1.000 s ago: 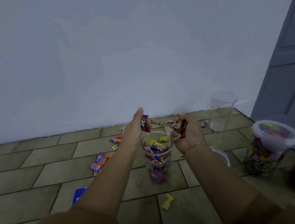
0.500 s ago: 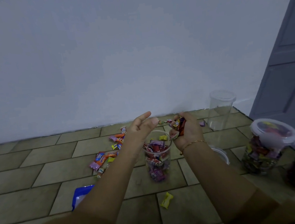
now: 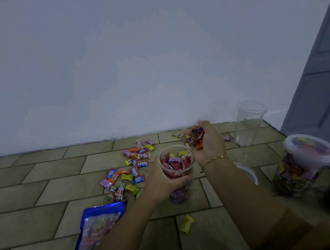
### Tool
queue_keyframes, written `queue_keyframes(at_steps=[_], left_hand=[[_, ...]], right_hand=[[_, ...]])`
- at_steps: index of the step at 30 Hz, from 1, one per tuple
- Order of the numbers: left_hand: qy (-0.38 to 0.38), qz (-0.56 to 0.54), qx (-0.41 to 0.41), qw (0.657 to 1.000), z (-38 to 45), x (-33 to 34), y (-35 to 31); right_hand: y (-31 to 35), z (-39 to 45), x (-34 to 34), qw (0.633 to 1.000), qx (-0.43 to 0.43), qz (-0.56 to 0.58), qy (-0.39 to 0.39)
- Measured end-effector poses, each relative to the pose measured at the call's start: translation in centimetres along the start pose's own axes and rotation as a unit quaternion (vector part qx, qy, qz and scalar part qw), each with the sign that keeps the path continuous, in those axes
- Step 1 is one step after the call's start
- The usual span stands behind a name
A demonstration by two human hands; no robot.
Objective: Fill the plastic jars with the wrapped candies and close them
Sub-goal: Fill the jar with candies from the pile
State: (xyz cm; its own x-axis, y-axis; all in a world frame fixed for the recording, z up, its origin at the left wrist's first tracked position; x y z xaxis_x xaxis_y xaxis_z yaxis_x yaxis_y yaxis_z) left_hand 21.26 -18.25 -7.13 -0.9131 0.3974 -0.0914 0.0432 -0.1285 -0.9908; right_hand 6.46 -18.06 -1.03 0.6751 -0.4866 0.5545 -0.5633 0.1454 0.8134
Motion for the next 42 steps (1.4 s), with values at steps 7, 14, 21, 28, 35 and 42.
queue_keyframes(at_steps=[7, 14, 21, 28, 35, 42], left_hand=[[0.003, -0.003, -0.001, 1.000, 0.1, 0.0, 0.4], [-0.003, -0.006, -0.002, 1.000, 0.1, 0.0, 0.4], [0.005, -0.014, -0.007, 1.000, 0.0, 0.1, 0.3], [0.000, -0.011, -0.009, 1.000, -0.2, 0.1, 0.1], [-0.002, -0.030, -0.027, 0.999, -0.2, 0.0, 0.8], [0.000, -0.038, -0.029, 0.999, -0.4, 0.0, 0.5]], right_hand=[[0.0, -0.5, 0.2, 0.999, -0.006, -0.033, 0.000], [0.3, -1.3, 0.9, 0.996, -0.034, -0.083, 0.027], [0.6, -1.9, 1.0, 0.992, -0.061, -0.106, 0.033], [0.7, -2.4, 1.8, 0.963, -0.140, -0.215, 0.085], [0.9, -2.6, 2.1, 0.931, -0.167, -0.313, 0.088], [0.9, -2.7, 0.1, 0.966, -0.146, -0.211, 0.037]])
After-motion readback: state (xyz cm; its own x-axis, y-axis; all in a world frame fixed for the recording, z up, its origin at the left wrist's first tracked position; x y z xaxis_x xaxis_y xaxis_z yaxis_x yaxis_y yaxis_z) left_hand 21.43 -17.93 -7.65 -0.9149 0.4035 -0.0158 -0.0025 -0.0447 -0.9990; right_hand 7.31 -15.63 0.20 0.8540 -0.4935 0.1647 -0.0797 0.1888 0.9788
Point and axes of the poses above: each hand's wrist, its own z-axis towards the middle knuckle, its own x-axis out of the palm, y = z × x, the point moved 5 cm from there along z, towards the middle knuckle, and after that the axes turned 13 degrees about -z, right-handed, at the moved point
